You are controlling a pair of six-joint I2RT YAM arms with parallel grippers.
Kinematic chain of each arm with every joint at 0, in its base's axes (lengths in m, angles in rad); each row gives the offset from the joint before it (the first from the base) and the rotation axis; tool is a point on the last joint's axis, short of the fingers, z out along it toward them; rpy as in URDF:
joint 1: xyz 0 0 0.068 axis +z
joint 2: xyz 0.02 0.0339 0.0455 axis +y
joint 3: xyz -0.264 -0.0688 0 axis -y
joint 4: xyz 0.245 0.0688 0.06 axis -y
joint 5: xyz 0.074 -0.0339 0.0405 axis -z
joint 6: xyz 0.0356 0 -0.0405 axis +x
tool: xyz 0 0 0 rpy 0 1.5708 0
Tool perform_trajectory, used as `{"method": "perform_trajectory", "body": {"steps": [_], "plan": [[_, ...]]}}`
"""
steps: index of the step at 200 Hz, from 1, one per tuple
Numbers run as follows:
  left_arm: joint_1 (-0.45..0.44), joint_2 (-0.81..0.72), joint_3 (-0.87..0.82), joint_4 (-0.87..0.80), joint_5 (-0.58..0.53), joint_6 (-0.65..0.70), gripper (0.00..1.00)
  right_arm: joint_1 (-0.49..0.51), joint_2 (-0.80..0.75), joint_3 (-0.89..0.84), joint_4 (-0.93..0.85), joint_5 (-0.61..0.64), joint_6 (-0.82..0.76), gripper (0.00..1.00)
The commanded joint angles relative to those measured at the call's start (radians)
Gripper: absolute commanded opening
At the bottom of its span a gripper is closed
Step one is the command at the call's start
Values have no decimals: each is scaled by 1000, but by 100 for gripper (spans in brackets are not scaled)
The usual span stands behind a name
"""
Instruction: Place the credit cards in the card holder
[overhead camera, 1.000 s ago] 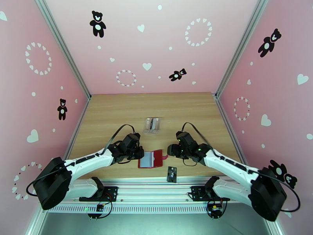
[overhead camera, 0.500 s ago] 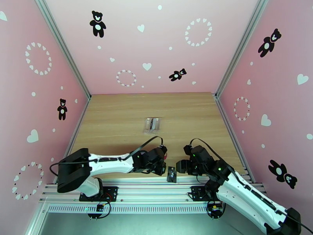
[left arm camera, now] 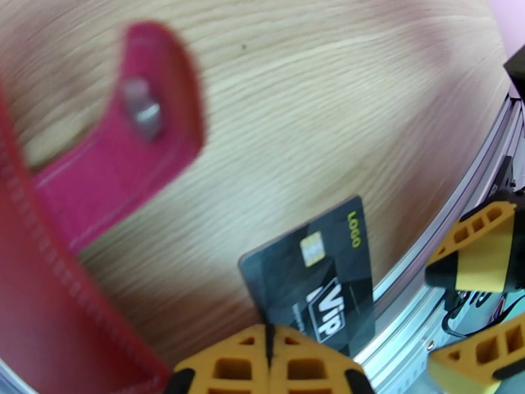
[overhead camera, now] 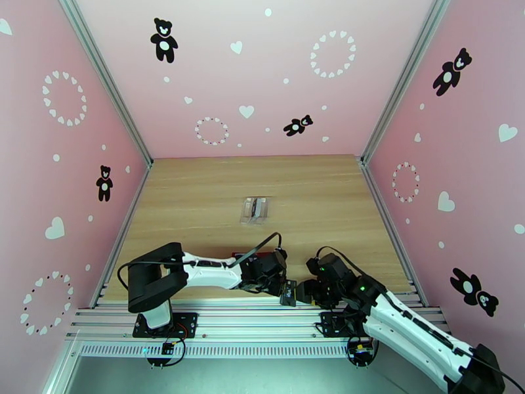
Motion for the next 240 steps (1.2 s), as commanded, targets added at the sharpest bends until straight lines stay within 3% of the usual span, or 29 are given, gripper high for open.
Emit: {"method": "perform_trajectory", "body": {"steps": [1, 88, 240], "plan": [[-7, 22, 13, 6, -6, -14, 0, 21, 34, -43, 74, -27, 49, 58], [-7, 20, -12, 14, -12, -23, 0, 119, 154, -63, 223, 34, 120, 50], [-7, 41, -6, 10, -11, -22, 0, 185, 268, -75, 447, 30, 209, 47]]}}
